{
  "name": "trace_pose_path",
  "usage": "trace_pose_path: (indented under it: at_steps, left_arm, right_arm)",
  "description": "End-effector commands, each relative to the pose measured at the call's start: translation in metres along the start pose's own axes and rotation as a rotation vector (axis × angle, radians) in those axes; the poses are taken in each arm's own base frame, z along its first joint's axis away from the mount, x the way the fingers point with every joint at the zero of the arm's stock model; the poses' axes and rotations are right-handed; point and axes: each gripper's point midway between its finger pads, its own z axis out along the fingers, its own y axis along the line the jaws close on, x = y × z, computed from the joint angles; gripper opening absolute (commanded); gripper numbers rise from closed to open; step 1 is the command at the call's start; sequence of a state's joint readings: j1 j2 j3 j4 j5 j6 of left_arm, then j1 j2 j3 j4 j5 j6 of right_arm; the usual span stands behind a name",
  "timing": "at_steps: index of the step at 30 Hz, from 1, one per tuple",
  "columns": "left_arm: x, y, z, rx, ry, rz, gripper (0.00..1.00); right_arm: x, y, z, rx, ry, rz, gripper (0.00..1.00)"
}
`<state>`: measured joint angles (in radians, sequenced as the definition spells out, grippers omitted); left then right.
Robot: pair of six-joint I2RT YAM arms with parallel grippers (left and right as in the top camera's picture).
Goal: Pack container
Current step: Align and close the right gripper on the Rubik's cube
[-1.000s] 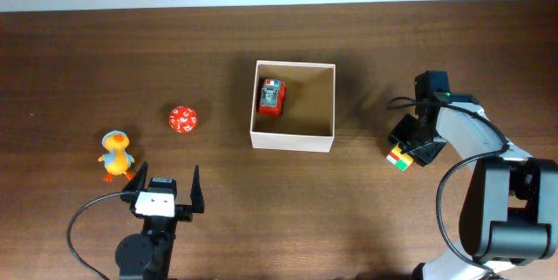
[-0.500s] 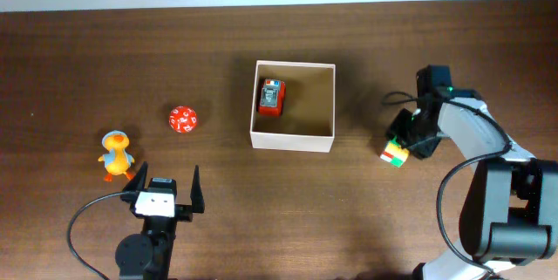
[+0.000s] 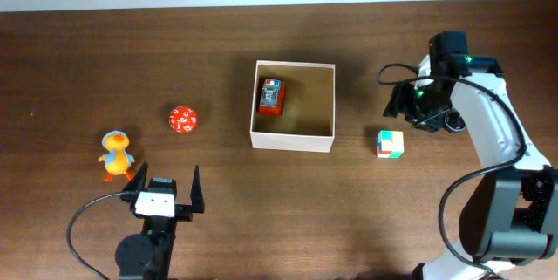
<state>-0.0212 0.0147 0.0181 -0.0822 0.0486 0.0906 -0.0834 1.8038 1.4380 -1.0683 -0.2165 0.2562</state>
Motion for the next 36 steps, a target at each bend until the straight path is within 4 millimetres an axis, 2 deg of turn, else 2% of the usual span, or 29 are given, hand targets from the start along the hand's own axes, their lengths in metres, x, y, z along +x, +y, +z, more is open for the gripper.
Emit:
trace_pose_path:
  at_steps: [1,4,8,10,16,21,29,36]
  left_arm:
    - [0.002,-0.001,0.0,0.002,-0.001,0.02,0.99]
    - [0.002,-0.001,0.0,0.002,-0.001,0.02,0.99]
    - [0.002,-0.001,0.0,0.002,-0.001,0.02,0.99]
    - [0.002,-0.001,0.0,0.002,-0.001,0.02,0.99]
    - [0.002,-0.001,0.0,0.002,-0.001,0.02,0.99]
    - [0.002,-0.001,0.0,0.002,-0.001,0.02,0.99]
    - [0.002,-0.001,0.0,0.002,-0.001,0.02,0.99]
    - [0.002,-0.001,0.0,0.001,-0.001,0.02,0.99]
  right_arm:
    - [0.013,-0.018,0.011,0.113,0.043,-0.168,0.66]
    - [0.022,-0.034,0.018,0.195,0.07,-0.187,0.7]
    - [0.026,-0.037,0.027,0.196,0.077,-0.212,0.78]
    - [0.025,-0.038,0.031,0.195,0.07,-0.214,0.79]
    - [0.023,-0.034,0.04,0.162,0.052,-0.265,0.8]
    - [0.028,-0.023,0.05,0.103,0.054,-0.308,0.81]
    - [0.036,-0.008,0.074,0.101,0.083,-0.362,0.86]
    - [0.043,-0.015,0.099,0.125,0.146,-0.331,0.85]
